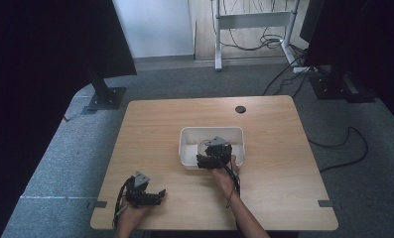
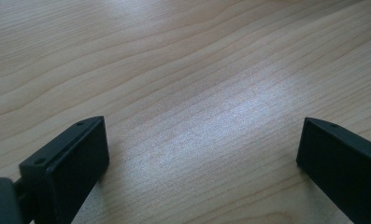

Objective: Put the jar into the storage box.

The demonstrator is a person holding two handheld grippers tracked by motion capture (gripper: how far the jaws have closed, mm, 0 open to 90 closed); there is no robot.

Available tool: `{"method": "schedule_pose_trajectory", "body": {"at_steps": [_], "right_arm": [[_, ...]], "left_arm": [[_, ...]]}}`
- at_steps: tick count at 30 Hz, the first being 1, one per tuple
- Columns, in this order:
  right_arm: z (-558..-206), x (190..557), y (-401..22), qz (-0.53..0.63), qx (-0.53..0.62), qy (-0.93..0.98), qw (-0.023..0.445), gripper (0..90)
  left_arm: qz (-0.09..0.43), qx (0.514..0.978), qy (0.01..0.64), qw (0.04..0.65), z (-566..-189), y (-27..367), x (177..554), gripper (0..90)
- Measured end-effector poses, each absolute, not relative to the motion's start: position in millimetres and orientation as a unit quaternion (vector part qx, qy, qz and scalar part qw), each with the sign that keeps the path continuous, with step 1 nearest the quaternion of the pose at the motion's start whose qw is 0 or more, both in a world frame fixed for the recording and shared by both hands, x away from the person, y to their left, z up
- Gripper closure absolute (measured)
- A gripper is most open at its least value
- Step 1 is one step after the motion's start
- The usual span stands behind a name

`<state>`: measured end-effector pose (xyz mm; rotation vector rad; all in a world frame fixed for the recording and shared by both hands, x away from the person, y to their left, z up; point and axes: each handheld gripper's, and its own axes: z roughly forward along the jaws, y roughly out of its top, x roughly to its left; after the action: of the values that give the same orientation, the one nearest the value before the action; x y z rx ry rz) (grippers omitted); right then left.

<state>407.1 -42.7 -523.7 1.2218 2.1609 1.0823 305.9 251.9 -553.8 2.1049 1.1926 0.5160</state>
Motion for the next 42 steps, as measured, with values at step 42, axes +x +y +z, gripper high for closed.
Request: {"method": "schedule_pose_trajectory", "body": {"at_steps": [42], "right_arm": [[-490.3, 387.2, -61.0, 0.43, 0.369, 0.794, 0.221, 3.3]], "left_arm": [[0.198, 0.802, 0.456, 0.33, -554.1, 251.6, 305.9, 2.4]]}}
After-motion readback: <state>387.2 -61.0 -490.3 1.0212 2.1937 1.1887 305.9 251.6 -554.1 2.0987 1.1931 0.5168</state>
